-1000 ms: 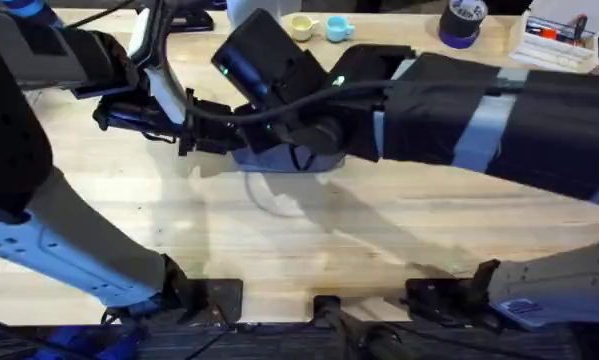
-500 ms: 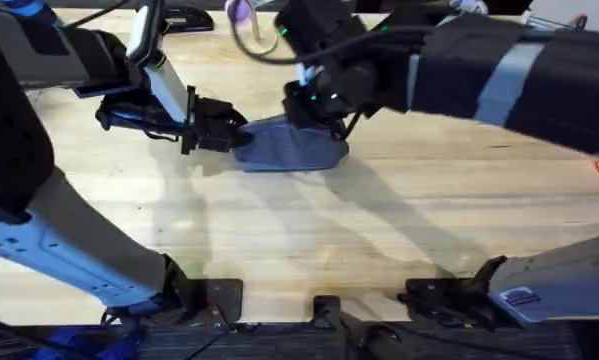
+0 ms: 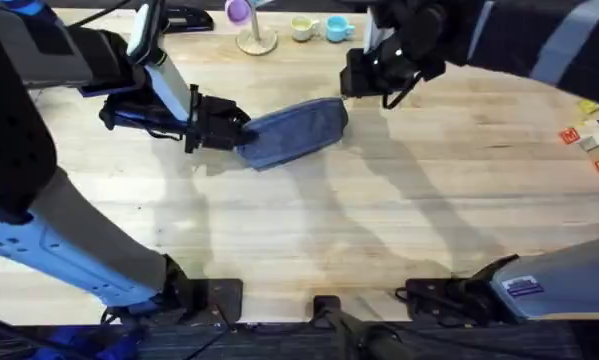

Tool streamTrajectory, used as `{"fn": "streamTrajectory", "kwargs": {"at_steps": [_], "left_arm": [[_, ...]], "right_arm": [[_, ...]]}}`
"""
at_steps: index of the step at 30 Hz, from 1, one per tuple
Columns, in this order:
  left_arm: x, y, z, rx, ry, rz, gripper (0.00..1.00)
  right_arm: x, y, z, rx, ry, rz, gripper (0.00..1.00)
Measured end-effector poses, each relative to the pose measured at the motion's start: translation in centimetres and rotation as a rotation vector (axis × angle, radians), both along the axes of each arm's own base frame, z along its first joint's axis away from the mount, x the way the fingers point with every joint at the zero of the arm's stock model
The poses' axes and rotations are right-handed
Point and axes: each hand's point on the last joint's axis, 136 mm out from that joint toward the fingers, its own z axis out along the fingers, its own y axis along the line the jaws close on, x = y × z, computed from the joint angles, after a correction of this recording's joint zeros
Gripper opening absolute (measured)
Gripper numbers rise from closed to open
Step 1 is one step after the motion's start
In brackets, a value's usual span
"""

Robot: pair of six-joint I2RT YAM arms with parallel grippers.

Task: Unzip the bag, pick up the pens from the table one at a time and place them inside, then zip the bag closed.

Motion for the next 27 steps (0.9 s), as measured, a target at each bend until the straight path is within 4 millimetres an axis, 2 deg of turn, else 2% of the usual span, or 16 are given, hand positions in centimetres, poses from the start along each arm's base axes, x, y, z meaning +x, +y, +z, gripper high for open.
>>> {"fn": "streamTrajectory", "kwargs": {"at_steps": [9,15,17,25,26,27], "left_arm": [[0.2,-0.4,0.3,-0.017,-0.018,-0.002,0.044],[0.3,-0.4,0.3,-0.018,-0.02,-0.003,0.044],[0.3,-0.4,0.3,-0.018,-0.021,-0.004,0.044],[0.2,-0.4,0.3,-0.017,-0.021,-0.005,0.044],[0.2,-0.4,0.2,-0.015,-0.02,-0.006,0.044],[0.2,-0.4,0.2,-0.01,-0.018,-0.008,0.044]], "right_arm": [[0.6,-1.9,-0.7,0.125,0.078,-0.039,0.033],[1.2,-3.0,-4.2,0.141,0.165,-0.077,0.033],[1.4,-3.0,-4.8,0.145,0.172,-0.079,0.033],[2.1,-3.0,-4.0,0.156,0.136,-0.072,0.032],[2.1,-3.0,-3.7,0.155,0.127,-0.061,0.065],[2.1,-3.2,-3.3,0.143,0.113,-0.055,0.161]]}}
